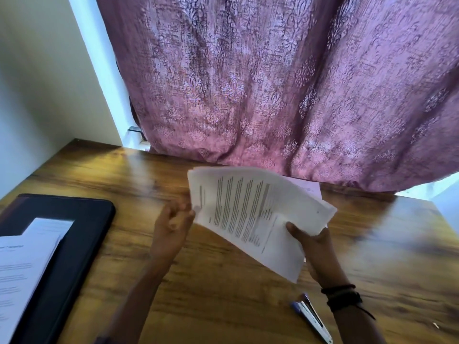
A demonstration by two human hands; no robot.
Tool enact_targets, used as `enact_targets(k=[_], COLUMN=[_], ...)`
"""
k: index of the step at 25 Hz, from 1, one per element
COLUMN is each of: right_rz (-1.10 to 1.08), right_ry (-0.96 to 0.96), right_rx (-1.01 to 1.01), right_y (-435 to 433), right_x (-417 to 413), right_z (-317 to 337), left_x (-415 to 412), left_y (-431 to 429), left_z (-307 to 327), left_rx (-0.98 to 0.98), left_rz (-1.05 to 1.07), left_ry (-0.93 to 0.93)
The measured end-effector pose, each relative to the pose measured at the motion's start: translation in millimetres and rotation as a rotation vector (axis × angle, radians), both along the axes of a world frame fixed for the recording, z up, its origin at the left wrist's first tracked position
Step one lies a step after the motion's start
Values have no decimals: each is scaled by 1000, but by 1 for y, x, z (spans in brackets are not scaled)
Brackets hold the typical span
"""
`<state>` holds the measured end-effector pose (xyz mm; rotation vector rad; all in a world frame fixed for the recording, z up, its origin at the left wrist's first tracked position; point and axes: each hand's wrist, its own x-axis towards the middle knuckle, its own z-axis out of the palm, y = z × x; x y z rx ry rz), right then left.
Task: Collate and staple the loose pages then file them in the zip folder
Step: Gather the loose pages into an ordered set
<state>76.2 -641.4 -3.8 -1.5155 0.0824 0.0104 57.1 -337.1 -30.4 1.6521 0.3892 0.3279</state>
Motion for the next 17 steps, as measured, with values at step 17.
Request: enact_targets(k=[17], right_rz=[-366], right_ry=[196], right_rx=[174], right_y=[16], right_x=[-46], right_z=[-32], left_x=[13], left_y=[-97], left_z=[27], left_rx=[-276], left_rz=[-190], left_ry=[44])
